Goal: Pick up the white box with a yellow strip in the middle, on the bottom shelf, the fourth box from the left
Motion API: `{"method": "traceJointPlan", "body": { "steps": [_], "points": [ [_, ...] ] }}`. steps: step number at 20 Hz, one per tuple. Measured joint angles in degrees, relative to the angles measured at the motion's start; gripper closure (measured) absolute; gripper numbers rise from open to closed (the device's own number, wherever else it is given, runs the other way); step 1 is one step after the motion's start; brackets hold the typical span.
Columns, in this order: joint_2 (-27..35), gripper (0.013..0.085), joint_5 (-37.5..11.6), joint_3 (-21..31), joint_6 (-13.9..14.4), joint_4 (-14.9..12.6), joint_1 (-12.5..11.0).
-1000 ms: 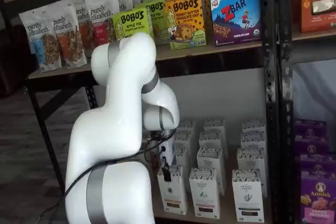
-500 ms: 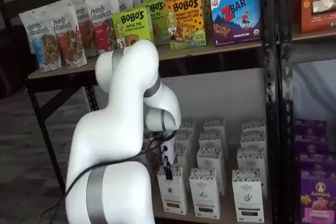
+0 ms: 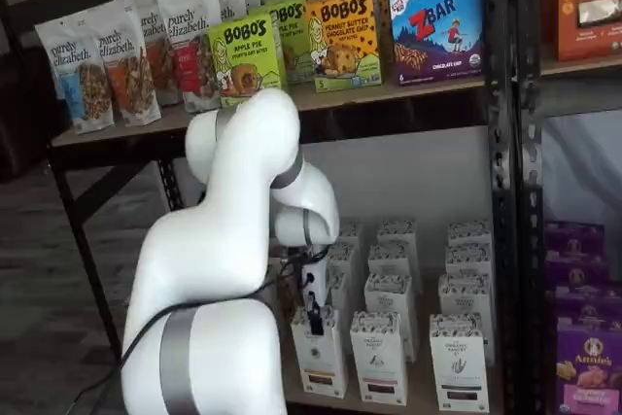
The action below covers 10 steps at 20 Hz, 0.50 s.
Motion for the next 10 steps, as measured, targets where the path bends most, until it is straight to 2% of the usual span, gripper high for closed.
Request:
{"method": "traceJointPlan", "body": {
  "steps": [10],
  "points": [
    [4.6, 0.0130, 4.4, -7.1, 1.9, -2.2, -0.1]
  ]
}}
